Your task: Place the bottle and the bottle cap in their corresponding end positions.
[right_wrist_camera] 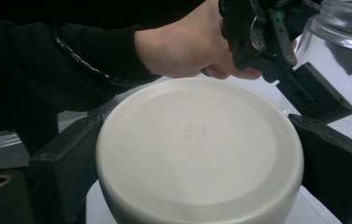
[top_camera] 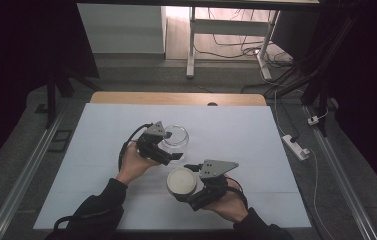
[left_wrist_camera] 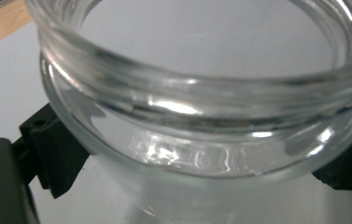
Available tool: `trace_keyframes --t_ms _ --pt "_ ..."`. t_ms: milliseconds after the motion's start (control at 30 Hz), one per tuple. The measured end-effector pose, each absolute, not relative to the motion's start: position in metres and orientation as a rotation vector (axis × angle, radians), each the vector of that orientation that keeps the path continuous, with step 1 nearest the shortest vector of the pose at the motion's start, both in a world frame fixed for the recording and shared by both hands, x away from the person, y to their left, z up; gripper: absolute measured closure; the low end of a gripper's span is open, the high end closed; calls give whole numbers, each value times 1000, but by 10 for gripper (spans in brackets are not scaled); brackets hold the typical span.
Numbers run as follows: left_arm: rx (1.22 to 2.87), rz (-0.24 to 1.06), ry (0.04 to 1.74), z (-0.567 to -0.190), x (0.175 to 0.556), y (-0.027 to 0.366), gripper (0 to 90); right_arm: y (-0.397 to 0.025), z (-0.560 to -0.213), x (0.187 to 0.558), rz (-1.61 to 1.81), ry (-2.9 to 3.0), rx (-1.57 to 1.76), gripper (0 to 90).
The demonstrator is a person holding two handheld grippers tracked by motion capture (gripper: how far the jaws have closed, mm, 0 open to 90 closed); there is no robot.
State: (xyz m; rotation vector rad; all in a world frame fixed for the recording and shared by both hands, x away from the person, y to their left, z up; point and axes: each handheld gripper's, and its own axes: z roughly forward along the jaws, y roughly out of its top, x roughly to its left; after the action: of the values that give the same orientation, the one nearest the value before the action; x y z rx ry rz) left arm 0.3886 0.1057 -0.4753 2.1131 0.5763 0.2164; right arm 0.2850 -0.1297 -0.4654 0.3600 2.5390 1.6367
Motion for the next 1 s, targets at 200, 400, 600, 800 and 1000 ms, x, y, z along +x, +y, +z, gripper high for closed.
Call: trace_keyframes --t_ms 200,400,600,800,1000 --pt "2114 224 586 -479 396 103 77 -129 -475 291 1615 2534 381 74" --pt "2111 232 605 -484 406 101 77 -125 -485 297 1596 2533 409 73" --pt "2123 248 618 -491 411 98 77 -116 -495 300 1580 2543 398 73" --pt "2124 254 638 -496 416 97 77 -109 -506 304 1555 2573 390 73" --pt "2130 262 643 -502 420 95 77 -107 -514 308 1534 2589 406 73"
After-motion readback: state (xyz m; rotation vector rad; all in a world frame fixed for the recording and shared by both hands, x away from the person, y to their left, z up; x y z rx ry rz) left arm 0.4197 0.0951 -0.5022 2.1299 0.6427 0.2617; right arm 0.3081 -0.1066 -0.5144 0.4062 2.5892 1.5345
